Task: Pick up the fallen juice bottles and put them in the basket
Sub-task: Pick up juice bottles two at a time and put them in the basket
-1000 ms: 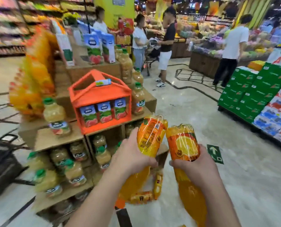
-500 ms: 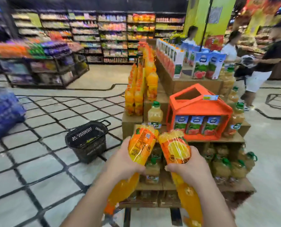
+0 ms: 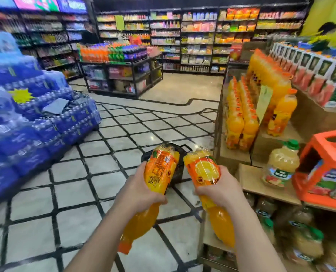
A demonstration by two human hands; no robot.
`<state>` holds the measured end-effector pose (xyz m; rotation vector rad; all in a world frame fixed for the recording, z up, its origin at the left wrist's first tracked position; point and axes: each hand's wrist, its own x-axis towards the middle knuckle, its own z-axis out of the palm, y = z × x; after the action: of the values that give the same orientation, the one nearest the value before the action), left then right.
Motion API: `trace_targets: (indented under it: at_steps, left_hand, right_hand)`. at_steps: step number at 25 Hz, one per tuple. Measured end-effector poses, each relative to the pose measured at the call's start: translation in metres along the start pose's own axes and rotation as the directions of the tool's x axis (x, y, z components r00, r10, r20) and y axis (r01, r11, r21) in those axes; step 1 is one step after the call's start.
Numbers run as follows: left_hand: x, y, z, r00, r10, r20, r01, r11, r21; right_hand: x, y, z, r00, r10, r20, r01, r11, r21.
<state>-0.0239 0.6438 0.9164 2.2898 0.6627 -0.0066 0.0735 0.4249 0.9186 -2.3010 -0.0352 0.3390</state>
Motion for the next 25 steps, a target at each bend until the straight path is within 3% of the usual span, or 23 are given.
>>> trace_targets:
  at_steps: [10,19,25]
  left_hand:
    - [0.190,-0.053,-0.046,0.968,-0.243,-0.058,0.240,0.969,-0.054]
    - [0.402,-0.049,-0.048,0.954,-0.298,-0.015,0.294,0.948,-0.121]
    - [0.599,-0.058,-0.043,0.955,-0.262,0.141,0.275,0.958,-0.085]
  right_hand:
    - [0.216,-0.130,0.100,0.969,-0.099,0.226,0.107,0.994,-0.024]
    - [0.418,-0.204,0.141,0.964,-0.103,0.247,0.123,0.990,-0.065]
    - [0.570,-0.233,0.185,0.980,0.033,0.194,-0.020,0.997,-0.068]
